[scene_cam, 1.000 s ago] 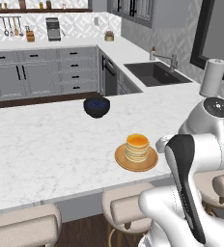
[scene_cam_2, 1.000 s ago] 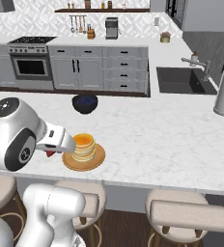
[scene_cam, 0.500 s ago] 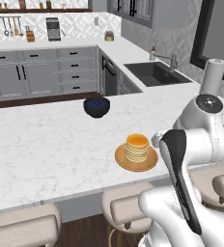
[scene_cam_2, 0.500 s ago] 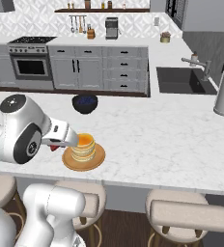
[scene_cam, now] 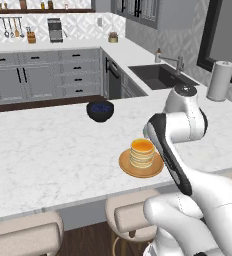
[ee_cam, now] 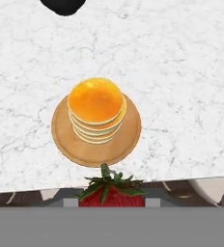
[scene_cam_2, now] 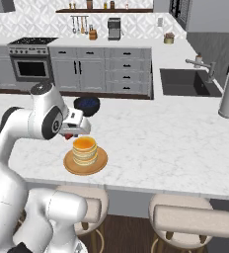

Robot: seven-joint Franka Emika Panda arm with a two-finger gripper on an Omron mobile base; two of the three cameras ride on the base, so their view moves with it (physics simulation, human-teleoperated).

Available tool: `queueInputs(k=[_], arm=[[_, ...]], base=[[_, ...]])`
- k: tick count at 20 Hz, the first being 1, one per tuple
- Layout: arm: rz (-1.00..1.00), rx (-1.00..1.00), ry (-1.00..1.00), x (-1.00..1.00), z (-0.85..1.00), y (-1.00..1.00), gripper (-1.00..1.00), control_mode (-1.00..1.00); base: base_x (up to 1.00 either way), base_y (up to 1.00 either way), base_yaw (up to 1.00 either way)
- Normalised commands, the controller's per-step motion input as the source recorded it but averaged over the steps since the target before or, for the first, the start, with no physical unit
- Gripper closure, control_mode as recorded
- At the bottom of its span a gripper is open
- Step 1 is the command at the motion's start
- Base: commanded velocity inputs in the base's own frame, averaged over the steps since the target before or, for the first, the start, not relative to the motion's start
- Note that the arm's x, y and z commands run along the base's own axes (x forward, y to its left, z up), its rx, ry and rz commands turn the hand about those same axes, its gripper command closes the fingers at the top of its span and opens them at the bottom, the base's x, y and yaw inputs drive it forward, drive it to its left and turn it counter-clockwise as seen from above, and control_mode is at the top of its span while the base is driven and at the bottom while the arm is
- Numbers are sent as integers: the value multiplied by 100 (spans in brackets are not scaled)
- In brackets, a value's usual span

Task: Take the strawberry from the fridge and place it on top of the pancake, located on the dining counter.

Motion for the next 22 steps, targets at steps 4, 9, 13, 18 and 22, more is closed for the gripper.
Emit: queueInputs(k=[4,9,13,18,22], arm=[[2,3,16,97,-26,3,100,-100],[5,1,3,35,-61,18,100,-100],[2,0,0,28,-63,10,100,-100],[2,0,6,32,-27,0,100,-100],[2,0,12,44,-6,0,100,-100]], base=[[0,0,0],[0,0,0],[0,0,0],[0,0,0],[0,0,0]])
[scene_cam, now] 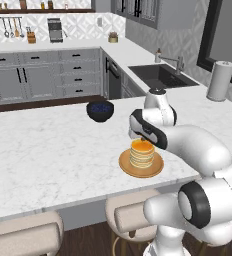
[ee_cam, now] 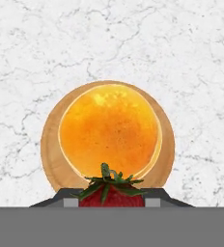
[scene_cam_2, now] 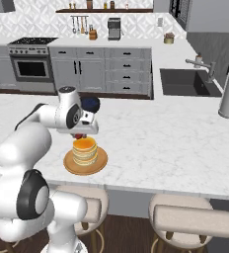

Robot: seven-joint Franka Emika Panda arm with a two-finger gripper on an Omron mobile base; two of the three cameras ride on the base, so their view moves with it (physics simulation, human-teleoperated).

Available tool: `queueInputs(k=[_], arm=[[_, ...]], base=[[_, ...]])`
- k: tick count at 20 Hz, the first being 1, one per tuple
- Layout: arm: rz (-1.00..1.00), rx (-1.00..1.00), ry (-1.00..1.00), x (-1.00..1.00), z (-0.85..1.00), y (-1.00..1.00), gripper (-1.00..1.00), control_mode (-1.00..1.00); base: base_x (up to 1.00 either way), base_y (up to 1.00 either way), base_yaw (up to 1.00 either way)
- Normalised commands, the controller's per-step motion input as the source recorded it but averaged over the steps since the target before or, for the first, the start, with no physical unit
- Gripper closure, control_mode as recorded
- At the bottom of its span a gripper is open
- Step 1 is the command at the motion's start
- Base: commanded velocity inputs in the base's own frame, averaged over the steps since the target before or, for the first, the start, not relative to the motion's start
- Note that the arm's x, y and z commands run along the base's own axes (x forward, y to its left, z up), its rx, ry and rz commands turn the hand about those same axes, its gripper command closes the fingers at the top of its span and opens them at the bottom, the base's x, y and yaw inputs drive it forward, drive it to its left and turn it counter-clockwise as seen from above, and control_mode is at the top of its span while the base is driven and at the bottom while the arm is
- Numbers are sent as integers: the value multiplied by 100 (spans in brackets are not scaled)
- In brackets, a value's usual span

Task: Take the strawberry from the fridge and place it on top of the pancake, located on the dining counter.

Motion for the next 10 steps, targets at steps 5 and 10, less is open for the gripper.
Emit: queueInputs(k=[5,10], arm=[[0,0,10,14,-14,0,100,-100],[0,0,5,-8,-20,-1,100,-100]], base=[[0,0,0],[0,0,0]])
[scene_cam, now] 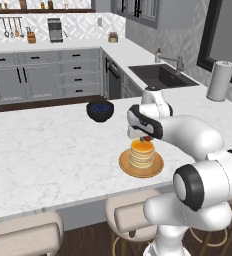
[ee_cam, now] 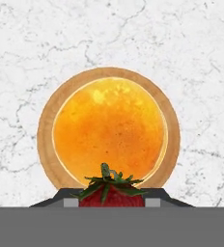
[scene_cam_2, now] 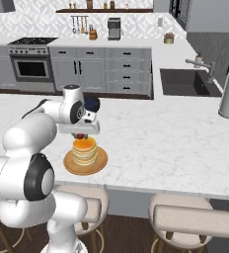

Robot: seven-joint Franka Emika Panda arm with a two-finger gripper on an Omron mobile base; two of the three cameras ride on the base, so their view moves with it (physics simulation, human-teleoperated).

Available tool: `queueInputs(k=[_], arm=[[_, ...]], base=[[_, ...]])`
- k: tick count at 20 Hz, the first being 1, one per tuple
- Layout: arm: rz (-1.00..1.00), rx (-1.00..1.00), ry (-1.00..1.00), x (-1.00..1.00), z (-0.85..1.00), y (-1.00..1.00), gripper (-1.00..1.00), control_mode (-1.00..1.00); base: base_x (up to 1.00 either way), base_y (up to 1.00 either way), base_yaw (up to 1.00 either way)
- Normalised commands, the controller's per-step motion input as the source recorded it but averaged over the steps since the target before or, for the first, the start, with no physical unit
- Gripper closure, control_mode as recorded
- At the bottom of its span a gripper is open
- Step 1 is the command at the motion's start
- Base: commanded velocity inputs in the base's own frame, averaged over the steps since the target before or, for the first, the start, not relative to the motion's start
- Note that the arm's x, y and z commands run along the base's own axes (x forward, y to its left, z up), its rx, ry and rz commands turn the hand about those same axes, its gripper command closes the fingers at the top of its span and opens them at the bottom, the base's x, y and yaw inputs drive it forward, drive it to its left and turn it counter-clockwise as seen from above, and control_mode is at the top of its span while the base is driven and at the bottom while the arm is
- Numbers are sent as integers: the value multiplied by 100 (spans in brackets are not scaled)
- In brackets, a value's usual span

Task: Take the strawberry from the fridge and place it on top of the pancake, located on the dining counter.

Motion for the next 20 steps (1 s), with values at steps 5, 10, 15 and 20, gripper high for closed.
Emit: queueInputs(k=[5,10,15,20], arm=[[0,0,0,-1,-21,0,100,-100],[0,0,0,0,-29,0,100,-100],[0,0,0,0,-14,0,100,-100],[0,0,0,12,0,0,100,-100]], base=[[0,0,0],[0,0,0],[0,0,0],[0,0,0]])
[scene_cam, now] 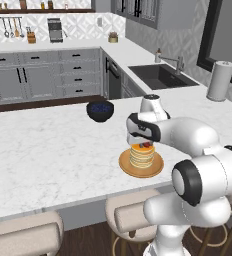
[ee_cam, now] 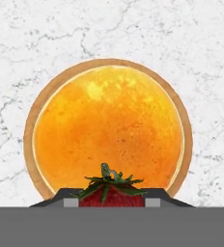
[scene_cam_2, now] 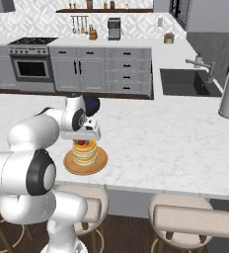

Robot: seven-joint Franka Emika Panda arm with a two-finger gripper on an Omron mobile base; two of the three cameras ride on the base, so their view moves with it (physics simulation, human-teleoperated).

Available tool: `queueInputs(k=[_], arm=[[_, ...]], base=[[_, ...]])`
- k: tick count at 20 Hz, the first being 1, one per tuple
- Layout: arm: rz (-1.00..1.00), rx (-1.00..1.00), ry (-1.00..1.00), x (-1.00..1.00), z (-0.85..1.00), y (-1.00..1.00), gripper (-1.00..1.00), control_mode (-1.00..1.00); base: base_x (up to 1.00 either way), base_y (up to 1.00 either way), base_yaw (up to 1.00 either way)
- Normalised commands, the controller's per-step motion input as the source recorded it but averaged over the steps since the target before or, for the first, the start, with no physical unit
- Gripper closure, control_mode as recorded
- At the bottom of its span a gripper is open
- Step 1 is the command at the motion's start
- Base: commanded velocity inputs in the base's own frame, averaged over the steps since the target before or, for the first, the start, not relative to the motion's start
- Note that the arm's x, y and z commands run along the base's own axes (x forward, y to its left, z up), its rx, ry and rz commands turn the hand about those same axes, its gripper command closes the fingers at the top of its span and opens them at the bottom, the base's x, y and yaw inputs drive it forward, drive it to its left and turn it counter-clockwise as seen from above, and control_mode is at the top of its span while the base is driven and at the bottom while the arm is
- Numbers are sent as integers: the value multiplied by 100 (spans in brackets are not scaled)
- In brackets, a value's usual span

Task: Take the strawberry from the fridge and place it on top of the pancake, located on the dining counter.

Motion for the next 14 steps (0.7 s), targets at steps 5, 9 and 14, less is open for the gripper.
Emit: queueInputs(k=[5,9,14], arm=[[0,0,-2,7,-3,0,100,-100],[0,0,0,0,-12,0,100,-100],[0,0,0,0,-6,0,100,-100]], base=[[0,0,0],[0,0,0],[0,0,0]])
